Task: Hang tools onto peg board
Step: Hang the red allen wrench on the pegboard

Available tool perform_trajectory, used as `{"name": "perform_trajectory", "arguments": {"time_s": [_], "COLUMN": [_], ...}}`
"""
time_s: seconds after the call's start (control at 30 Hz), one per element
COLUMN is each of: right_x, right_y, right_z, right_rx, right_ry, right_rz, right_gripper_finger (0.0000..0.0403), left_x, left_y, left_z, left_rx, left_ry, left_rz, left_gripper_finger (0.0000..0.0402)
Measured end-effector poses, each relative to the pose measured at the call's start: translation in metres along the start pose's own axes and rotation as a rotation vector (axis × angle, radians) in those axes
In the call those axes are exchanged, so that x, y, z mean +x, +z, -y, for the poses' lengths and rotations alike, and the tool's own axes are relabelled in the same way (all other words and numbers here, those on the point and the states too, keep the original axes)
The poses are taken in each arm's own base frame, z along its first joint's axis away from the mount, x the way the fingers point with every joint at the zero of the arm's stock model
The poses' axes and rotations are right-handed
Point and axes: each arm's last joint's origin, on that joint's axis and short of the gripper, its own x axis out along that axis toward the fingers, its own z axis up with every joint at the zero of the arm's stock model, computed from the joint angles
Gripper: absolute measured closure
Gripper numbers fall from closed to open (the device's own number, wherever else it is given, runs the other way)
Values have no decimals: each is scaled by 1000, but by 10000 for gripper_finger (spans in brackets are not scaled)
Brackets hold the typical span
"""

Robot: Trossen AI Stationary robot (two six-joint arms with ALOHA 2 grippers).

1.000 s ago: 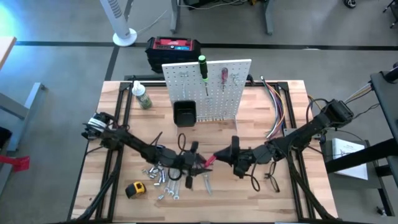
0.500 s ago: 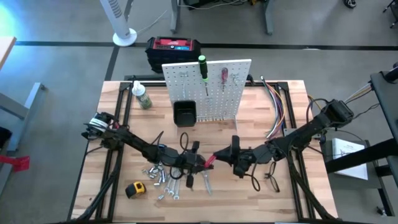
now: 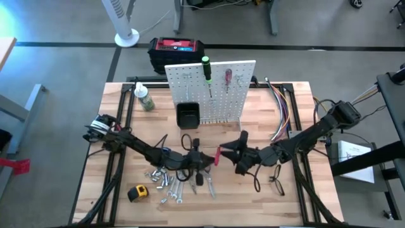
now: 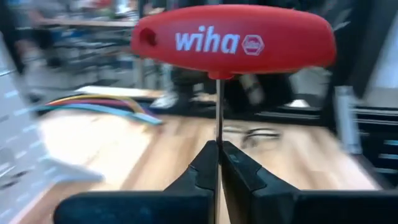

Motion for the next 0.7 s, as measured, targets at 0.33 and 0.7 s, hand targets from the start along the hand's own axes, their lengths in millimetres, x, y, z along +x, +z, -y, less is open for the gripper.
{"name": "perform_trajectory", "arguments": {"time_s": [0.33,0.7], "right_x": [-22,-15], "right_y": [-1,-5], "right_z": [33,19], "right_rx": [824,1053], "right_ry": [-81,-47], "right_rz": [3,-49], "right_gripper_finger": [177,206], "left_x": [-11,4], "left_y": [-3,5], "left_z": [-1,5], "left_rx": [55,140], "left_ry": [478,611], "left_rz": [13,4], "left_gripper_finger": [401,401]}}
